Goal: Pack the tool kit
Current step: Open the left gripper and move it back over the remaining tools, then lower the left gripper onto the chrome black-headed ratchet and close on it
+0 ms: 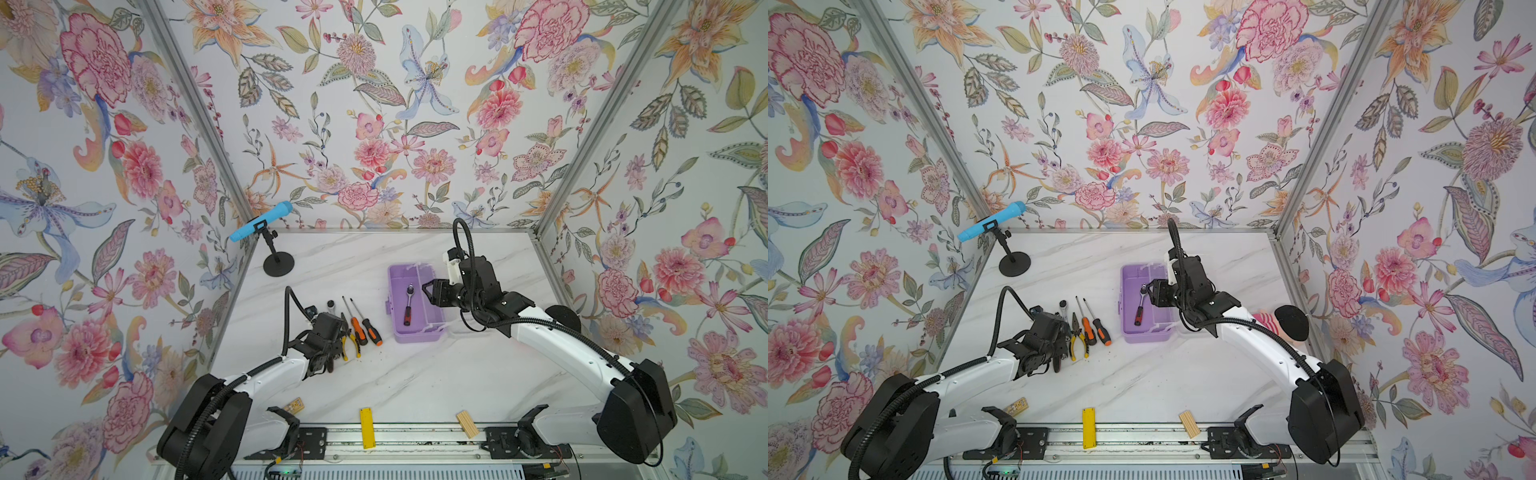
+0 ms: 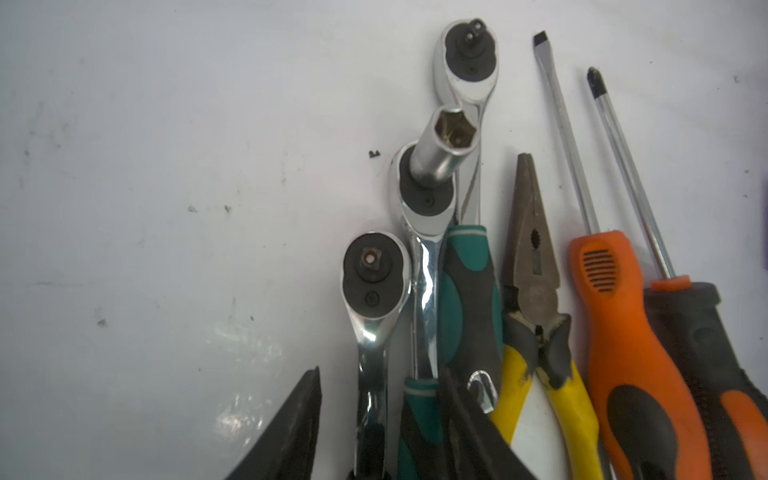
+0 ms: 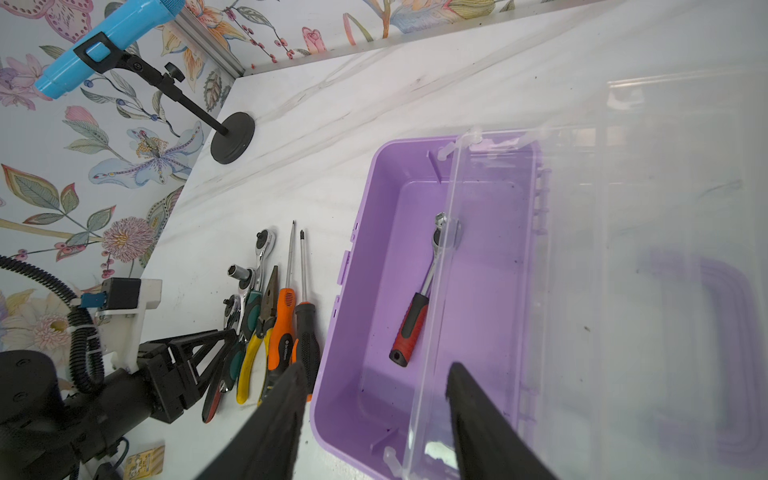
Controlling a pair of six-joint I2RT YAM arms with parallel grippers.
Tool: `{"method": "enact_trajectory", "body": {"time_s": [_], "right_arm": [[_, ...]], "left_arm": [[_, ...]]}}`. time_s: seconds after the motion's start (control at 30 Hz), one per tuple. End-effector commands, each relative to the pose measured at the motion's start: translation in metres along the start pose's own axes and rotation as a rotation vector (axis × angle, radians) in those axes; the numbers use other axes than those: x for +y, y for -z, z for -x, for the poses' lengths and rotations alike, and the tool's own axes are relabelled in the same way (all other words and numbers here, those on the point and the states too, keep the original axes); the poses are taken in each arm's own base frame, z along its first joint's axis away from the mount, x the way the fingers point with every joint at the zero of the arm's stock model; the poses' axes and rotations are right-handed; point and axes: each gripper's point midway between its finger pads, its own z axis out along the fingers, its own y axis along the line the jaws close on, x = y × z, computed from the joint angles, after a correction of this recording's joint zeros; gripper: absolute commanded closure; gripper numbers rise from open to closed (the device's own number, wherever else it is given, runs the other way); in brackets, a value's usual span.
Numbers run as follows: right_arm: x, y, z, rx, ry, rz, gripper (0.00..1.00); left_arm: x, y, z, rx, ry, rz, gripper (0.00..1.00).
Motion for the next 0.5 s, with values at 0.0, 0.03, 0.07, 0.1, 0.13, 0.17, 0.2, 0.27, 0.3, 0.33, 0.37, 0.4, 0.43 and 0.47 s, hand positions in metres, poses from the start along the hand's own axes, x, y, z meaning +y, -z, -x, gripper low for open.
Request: {"method": "enact_trajectory", "body": {"time_s": [0.0, 0.03, 0.07, 0.1, 0.13, 0.17, 0.2, 0.27, 0.3, 0.33, 0.37, 0.4, 0.43, 0.47], "right_arm": [[-0.002, -0.004, 0.001, 0.0, -0.017, 0.004, 0.44], [-0.002, -0.004, 0.002, -0.004, -0.017, 0.003, 0.44], [-0.002, -0.004, 0.002, -0.002, -0.02, 0.004, 0.44], [-0.002, -0.004, 0.002, -0.003, -0.02, 0.005, 0.44], [-0.002, -0.004, 0.003, -0.005, -0.02, 0.007, 0.44], [-0.002, -0.004, 0.003, -0.003, -0.02, 0.006, 0.44], [-0.002, -0.004, 0.003, -0.003, -0.02, 0.007, 0.44], [-0.004, -0.005, 0.002, -0.001, -0.022, 0.003, 0.44], [-0.004, -0.005, 0.002, -0.002, -0.023, 0.005, 0.44], [-0.005, -0.006, 0.001, 0.001, -0.023, 0.004, 0.44], [-0.005, -0.006, 0.001, 0.0, -0.025, 0.003, 0.44], [-0.007, -0.006, 0.001, 0.002, -0.027, 0.001, 0.44], [-0.007, -0.006, 0.001, 0.004, -0.027, 0.001, 0.44], [-0.007, -0.006, 0.001, 0.002, -0.028, 0.001, 0.44]], "left_arm": [[0.002, 0.003, 0.009, -0.023, 0.007, 0.01, 0.51], [0.001, 0.005, 0.013, -0.035, 0.012, 0.007, 0.51], [0.002, 0.007, 0.016, -0.047, 0.017, 0.005, 0.51], [0.001, 0.011, 0.02, -0.063, 0.024, -0.001, 0.51], [0.001, 0.014, 0.023, -0.077, 0.029, -0.005, 0.51], [0.002, 0.015, 0.025, -0.082, 0.029, -0.005, 0.51], [0.005, 0.015, 0.026, -0.08, 0.032, 0.001, 0.51], [0.009, 0.013, 0.024, -0.068, 0.026, 0.016, 0.52], [0.01, 0.011, 0.022, -0.061, 0.023, 0.022, 0.54], [0.012, 0.009, 0.02, -0.054, 0.023, 0.028, 0.55], [0.013, 0.008, 0.018, -0.049, 0.024, 0.031, 0.55], [0.013, 0.006, 0.016, -0.045, 0.026, 0.03, 0.56], [0.012, 0.005, 0.016, -0.045, 0.027, 0.023, 0.58], [0.011, 0.004, 0.015, -0.043, 0.028, 0.018, 0.58]]}}
